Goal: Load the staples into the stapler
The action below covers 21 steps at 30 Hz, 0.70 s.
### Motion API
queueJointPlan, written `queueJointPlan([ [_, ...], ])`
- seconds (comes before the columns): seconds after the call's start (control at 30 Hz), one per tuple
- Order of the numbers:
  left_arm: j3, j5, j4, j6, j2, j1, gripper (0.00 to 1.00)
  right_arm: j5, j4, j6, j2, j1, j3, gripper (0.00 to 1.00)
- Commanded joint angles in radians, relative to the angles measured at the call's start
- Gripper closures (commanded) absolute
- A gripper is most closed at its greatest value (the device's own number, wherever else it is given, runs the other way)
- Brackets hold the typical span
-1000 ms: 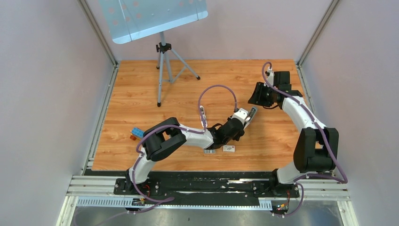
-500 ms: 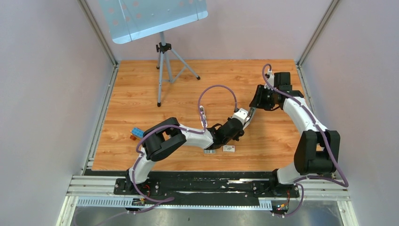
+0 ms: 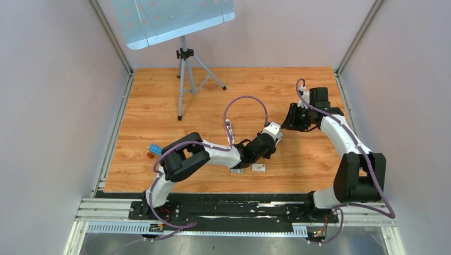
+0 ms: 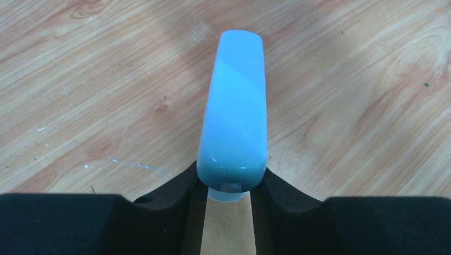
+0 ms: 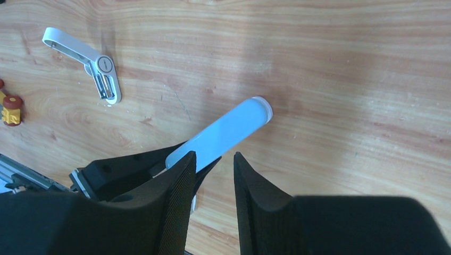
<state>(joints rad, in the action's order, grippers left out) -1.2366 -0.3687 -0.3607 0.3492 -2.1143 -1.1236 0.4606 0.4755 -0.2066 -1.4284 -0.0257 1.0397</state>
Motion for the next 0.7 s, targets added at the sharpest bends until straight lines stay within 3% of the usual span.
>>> queueJointPlan([
  [0.0, 0.018, 0.004, 0.023, 0.015, 0.080, -0.005, 0.62, -0.026, 0.032, -0.001, 0.049, 0.012, -0.022, 0.63],
  [0.33, 0.125, -0.015, 0.080, 0.075, 0.263, -0.005, 0.41, -0.042, 0.011, -0.081, 0.087, 0.011, -0.079, 0.58],
  [0.43, 0.112, -0.004, 0.108, 0.088, 0.280, 0.000, 0.41, -0.013, -0.024, -0.116, 0.066, 0.004, -0.106, 0.57],
  [0.67, 0.043, 0.098, 0.101, 0.104, 0.210, 0.047, 0.51, 0.010, -0.118, -0.154, -0.011, -0.016, -0.138, 0.57],
])
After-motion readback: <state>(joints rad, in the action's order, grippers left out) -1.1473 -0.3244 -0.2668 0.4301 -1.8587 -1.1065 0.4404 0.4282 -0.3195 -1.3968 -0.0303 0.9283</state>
